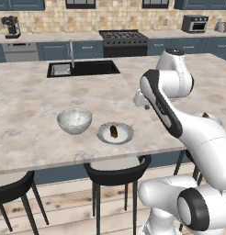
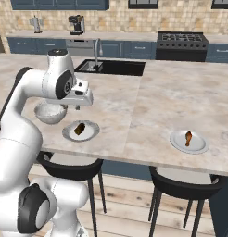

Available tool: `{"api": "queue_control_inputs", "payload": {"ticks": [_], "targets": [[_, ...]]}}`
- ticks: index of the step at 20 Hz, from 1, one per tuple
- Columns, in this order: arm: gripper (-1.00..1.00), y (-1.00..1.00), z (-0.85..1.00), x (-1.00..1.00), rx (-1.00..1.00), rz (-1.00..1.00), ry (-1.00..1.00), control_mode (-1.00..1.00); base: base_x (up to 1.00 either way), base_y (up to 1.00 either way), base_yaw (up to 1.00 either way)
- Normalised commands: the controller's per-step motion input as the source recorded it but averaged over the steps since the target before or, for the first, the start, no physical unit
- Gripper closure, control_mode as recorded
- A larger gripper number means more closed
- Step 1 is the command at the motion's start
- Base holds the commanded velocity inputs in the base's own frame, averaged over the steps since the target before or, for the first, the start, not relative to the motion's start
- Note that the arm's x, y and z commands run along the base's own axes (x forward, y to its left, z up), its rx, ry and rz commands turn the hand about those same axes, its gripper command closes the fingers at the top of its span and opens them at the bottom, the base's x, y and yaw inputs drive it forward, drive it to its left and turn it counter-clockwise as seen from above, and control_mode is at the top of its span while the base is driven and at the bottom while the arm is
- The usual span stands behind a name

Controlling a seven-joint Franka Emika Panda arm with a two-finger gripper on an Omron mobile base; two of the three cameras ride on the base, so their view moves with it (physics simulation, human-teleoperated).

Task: Pick the chicken drumstick and sweet potato from their plates and place them in the bowl. Then put the bowl in the fridge.

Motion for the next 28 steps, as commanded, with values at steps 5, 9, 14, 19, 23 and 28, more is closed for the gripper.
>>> {"api": "queue_control_inputs", "payload": {"ticks": [5,9,14,19,23,28], "targets": [[-1.0,0.01,-0.17,0.0,-0.15,0.01,-0.06,-1.0,0.0,0.0,0.0],[-1.0,0.3,-0.41,0.24,-0.25,0.0,0.06,-1.0,0.0,0.0,0.0],[-1.0,0.3,-0.26,0.29,-0.01,0.0,0.1,-1.0,0.0,0.0,0.0],[-1.0,0.26,-0.31,0.31,0.01,0.0,0.2,-1.0,0.0,0.0,0.0],[-1.0,0.15,-0.37,0.22,0.12,0.0,0.22,-1.0,0.0,0.0,0.0],[-1.0,0.01,-0.47,0.17,0.14,0.0,0.0,-1.0,0.0,0.0,0.0]]}}
